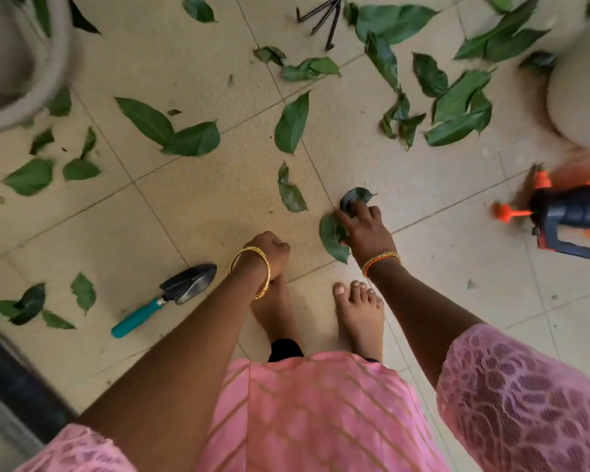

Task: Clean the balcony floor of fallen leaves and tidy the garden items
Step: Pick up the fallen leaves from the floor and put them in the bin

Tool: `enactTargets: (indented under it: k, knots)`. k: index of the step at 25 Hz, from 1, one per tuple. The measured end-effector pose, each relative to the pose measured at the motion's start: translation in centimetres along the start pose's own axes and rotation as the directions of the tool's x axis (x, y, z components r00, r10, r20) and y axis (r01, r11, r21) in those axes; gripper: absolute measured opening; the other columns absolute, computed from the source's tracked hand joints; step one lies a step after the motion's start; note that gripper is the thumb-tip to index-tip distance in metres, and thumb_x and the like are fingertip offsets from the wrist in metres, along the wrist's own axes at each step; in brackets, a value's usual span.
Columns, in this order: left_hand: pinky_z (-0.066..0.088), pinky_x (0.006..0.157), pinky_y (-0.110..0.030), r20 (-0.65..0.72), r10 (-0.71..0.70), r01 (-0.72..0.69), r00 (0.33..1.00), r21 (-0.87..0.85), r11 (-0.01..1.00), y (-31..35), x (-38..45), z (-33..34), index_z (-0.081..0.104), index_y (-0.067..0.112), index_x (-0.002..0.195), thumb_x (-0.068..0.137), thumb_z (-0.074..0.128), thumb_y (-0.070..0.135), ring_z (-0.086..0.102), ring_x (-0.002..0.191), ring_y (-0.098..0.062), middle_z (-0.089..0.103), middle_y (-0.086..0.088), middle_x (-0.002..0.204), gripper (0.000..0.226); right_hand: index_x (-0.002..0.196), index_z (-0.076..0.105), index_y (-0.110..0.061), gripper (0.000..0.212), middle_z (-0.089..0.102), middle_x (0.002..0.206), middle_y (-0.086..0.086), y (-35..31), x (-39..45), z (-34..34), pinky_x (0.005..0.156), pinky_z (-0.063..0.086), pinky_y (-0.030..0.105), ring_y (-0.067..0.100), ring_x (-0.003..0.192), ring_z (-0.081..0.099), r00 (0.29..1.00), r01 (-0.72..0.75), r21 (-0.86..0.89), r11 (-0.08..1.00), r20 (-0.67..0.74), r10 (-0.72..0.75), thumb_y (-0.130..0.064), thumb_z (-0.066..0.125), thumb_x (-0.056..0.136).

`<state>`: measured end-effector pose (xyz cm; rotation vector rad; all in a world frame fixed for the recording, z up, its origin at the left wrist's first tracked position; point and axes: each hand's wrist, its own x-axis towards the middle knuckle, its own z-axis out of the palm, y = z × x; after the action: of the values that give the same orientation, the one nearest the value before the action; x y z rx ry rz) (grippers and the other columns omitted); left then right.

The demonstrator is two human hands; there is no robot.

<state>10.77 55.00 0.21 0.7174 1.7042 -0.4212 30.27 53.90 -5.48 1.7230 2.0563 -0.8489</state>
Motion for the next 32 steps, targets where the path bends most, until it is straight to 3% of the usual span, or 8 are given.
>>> enactTargets:
  k: [3, 6, 11, 14, 19, 22, 26, 32]
  knots:
    - [0.050, 0.092, -0.044, 0.009, 0.039, -0.039, 0.999, -0.041, 0.998, 1.2, 0.3, -0.2, 0.056, 0.015, 0.098, 0.091, 0.049, 0.025, 0.062, 0.099, -0.031, 0.066, -0.011, 0.106, 0.013, 0.097, 0.066, 0.004, 0.028, 0.058, 0.105, 0.023, 0.1, 0.7, 0.2, 0.060, 0.057, 0.041, 0.040, 0.086, 0.059, 0.995, 0.046, 0.088, 0.995, -0.090, -0.039, 0.006, 0.074, 0.070]
    - [0.049, 0.089, -0.041, 0.022, 0.047, -0.043, 0.999, -0.149, 0.988, 2.5, -0.4, -0.4, 0.054, 0.016, 0.092, 0.091, 0.050, 0.024, 0.061, 0.096, -0.029, 0.066, -0.013, 0.107, 0.009, 0.106, 0.067, 0.003, 0.021, 0.060, 0.115, 0.019, 0.1, 2.1, -1.2, 0.080, 0.052, 0.038, 0.037, 0.099, 0.059, 0.996, -0.027, 0.181, 0.983, -0.076, 0.041, -0.002, 0.061, 0.086]
    - [0.046, 0.092, -0.039, 0.033, 0.040, -0.016, 0.999, -0.546, 0.838, 4.8, -3.6, -1.3, 0.043, 0.020, 0.129, 0.093, 0.050, 0.045, 0.054, 0.115, -0.031, 0.055, -0.014, 0.126, 0.045, 0.090, 0.069, -0.009, 0.010, 0.069, 0.083, 0.008, -4.0, 1.5, -6.0, 0.072, 0.052, 0.027, 0.024, 0.079, 0.065, 0.992, -0.087, 0.495, 0.865, -0.036, 0.120, -0.007, 0.066, 0.081]
    - [0.053, 0.086, -0.040, -0.001, 0.045, -0.034, 0.999, -0.663, 0.748, 5.9, -4.6, -2.3, 0.043, 0.015, 0.129, 0.095, 0.045, 0.047, 0.058, 0.103, -0.024, 0.059, -0.011, 0.123, 0.047, 0.090, 0.063, -0.009, 0.020, 0.063, 0.068, -0.001, -8.5, 0.2, -8.6, 0.062, 0.049, 0.010, 0.010, 0.061, 0.061, 0.989, -0.134, 0.762, 0.634, 0.058, 0.139, 0.005, 0.065, 0.076]
    - [0.052, 0.047, -0.029, -0.077, -0.105, 0.021, 0.992, -0.698, 0.715, 3.7, -2.3, -4.2, 0.051, 0.001, 0.117, 0.100, 0.042, 0.022, 0.062, 0.078, -0.028, 0.061, -0.023, 0.109, 0.028, 0.079, 0.060, -0.008, 0.020, 0.070, 0.066, 0.004, -10.3, 1.4, -9.4, 0.065, 0.059, 0.030, 0.014, 0.061, 0.067, 0.897, -0.443, 0.894, 0.063, 0.442, 0.026, 0.011, 0.057, 0.082]
    - [0.043, 0.043, -0.023, -0.085, -0.171, 0.065, 0.981, -0.692, 0.719, 1.6, -0.6, -5.1, 0.049, 0.007, 0.106, 0.100, 0.036, 0.007, 0.052, 0.059, -0.017, 0.058, -0.018, 0.089, 0.015, 0.080, 0.061, -0.014, 0.005, 0.067, 0.082, 0.008, -9.1, 4.0, -7.0, 0.070, 0.056, 0.037, 0.023, 0.074, 0.064, 0.897, -0.412, 0.782, 0.467, 0.259, 0.357, -0.015, 0.063, 0.085]
    - [0.038, 0.034, -0.016, -0.027, -0.221, 0.140, 0.975, -0.699, 0.701, -0.7, 1.0, -6.3, 0.042, 0.010, 0.107, 0.095, 0.024, -0.009, 0.045, 0.058, -0.017, 0.051, -0.010, 0.075, 0.029, 0.115, 0.052, -0.008, 0.046, 0.059, 0.108, 0.013, -8.5, 7.1, -3.4, 0.080, 0.051, 0.042, 0.032, 0.097, 0.057, 0.893, -0.450, 0.363, 0.816, 0.175, 0.414, -0.041, 0.063, 0.085]
    - [0.048, 0.091, -0.047, -0.148, -0.237, 0.110, 0.960, -0.579, 0.808, -2.6, 2.0, -6.4, 0.058, 0.003, 0.112, 0.100, 0.033, 0.012, 0.060, 0.107, -0.041, 0.060, -0.027, 0.118, 0.029, 0.109, 0.064, -0.011, 0.020, 0.057, 0.113, 0.012, -10.5, 8.3, -2.9, 0.081, 0.050, 0.039, 0.030, 0.108, 0.049, 0.966, -0.246, 0.322, 0.914, 0.009, 0.257, -0.013, 0.057, 0.090]
